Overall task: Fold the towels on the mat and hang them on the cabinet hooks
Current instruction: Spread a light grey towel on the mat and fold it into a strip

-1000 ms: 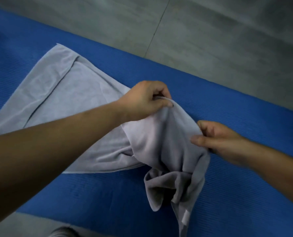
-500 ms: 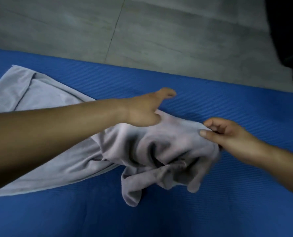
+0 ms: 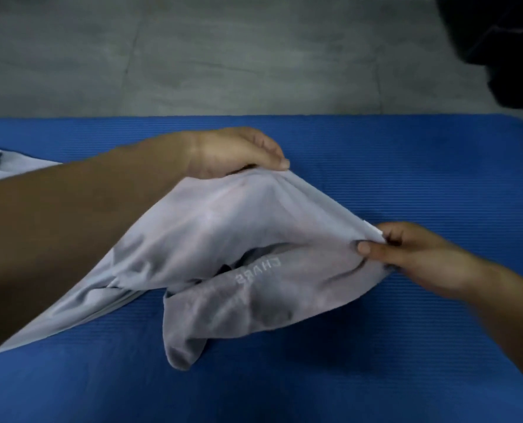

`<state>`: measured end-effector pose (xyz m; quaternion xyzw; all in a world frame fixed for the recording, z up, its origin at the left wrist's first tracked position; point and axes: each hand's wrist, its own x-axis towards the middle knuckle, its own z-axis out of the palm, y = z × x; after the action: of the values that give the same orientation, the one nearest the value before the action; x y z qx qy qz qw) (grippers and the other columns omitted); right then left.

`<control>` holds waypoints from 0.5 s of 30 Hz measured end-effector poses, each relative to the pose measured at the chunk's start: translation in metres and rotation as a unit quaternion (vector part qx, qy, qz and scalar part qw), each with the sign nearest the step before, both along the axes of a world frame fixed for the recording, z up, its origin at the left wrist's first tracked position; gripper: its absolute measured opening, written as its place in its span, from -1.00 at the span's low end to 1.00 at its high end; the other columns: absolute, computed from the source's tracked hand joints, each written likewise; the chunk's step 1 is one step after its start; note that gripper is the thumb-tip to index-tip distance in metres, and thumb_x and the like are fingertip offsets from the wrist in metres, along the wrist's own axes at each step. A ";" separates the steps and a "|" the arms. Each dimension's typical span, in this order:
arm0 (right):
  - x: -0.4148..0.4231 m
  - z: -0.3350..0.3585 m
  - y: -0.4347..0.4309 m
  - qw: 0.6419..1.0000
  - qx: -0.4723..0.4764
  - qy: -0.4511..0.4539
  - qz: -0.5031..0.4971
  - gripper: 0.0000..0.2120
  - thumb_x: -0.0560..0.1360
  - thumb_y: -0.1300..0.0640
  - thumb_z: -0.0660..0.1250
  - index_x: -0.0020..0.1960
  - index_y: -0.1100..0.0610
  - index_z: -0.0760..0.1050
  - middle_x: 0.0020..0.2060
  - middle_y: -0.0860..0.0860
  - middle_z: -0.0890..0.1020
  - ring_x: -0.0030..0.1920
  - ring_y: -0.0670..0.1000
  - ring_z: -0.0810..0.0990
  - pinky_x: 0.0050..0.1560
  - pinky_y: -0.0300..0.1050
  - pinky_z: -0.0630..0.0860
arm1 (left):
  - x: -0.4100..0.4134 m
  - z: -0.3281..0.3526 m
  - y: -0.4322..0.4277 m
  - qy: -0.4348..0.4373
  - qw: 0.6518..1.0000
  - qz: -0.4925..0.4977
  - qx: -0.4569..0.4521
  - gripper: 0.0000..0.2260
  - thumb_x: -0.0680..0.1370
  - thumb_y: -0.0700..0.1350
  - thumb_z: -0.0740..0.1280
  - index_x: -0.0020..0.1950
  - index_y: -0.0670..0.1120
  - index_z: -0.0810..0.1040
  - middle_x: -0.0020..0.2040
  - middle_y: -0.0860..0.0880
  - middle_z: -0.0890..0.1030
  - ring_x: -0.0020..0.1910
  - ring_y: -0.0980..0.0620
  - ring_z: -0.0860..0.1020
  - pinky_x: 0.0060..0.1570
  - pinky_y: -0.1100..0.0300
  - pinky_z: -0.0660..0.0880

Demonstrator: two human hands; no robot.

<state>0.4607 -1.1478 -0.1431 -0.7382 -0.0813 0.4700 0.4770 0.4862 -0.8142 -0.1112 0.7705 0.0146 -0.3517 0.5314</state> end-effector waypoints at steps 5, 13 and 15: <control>0.015 -0.005 -0.030 0.958 0.107 0.059 -0.259 -0.82 0.52 0.06 0.38 -0.04 0.19 0.59 -0.19 0.12 0.65 -0.20 0.13 0.60 -0.25 -0.09 0.56 | 0.017 -0.025 -0.020 -0.086 0.987 0.067 0.118 -0.79 0.61 -0.02 0.40 -0.02 -0.17 0.63 -0.24 -0.02 0.51 -0.32 0.12 0.41 -0.31 0.31 0.38; 0.112 -0.015 -0.008 0.895 0.019 -0.168 -0.413 -0.59 0.52 0.19 0.43 0.35 0.11 0.49 0.09 0.02 0.68 0.05 -0.03 0.69 -0.02 -0.20 0.62 | 0.055 -0.054 -0.059 -0.267 0.877 0.173 0.361 -0.81 0.61 0.06 0.32 0.14 0.03 0.63 0.06 -0.11 0.64 0.14 -0.14 0.57 0.12 0.06 0.48; 0.126 -0.022 -0.005 0.898 -0.007 -0.179 -0.402 -0.41 0.51 0.15 0.46 0.49 0.04 0.34 0.25 -0.04 0.56 0.17 -0.07 0.59 0.15 -0.20 0.54 | 0.055 -0.053 -0.068 -0.240 0.890 0.228 0.312 -0.66 0.63 0.06 0.26 0.38 0.01 0.49 0.07 -0.13 0.66 0.17 -0.15 0.57 0.17 0.05 0.50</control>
<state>0.5868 -1.1529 -0.1648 -0.7830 0.1420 0.0983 0.5975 0.5408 -0.8824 -0.1646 0.9330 0.1710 -0.0022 0.3167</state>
